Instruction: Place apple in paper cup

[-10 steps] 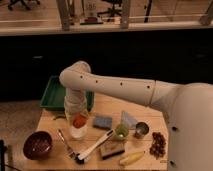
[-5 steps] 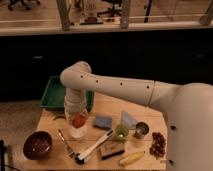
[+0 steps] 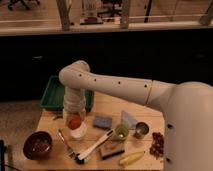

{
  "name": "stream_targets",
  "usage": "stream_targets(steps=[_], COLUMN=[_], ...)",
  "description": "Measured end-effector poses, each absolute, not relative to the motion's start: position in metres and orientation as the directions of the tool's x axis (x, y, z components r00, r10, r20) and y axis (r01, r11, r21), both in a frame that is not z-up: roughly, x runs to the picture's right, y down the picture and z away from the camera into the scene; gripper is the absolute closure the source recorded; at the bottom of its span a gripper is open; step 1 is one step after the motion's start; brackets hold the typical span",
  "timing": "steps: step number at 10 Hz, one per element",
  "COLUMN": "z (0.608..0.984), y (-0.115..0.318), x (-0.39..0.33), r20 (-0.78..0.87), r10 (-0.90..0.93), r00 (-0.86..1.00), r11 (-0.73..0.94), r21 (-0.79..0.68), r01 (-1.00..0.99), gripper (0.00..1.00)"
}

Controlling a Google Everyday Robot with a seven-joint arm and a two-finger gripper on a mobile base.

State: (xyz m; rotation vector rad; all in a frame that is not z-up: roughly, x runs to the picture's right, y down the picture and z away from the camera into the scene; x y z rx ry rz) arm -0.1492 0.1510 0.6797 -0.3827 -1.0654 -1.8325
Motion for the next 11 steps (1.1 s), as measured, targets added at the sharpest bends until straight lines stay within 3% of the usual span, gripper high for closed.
stream_targets(steps=[11], z=[0.6770], y=[0.1466], x=[-0.1474], r20=[0.642], r10=[-0.558], r00=[-0.525], r11=[-0.191], r21=[0.516], r01=[0.835], gripper=[0.20])
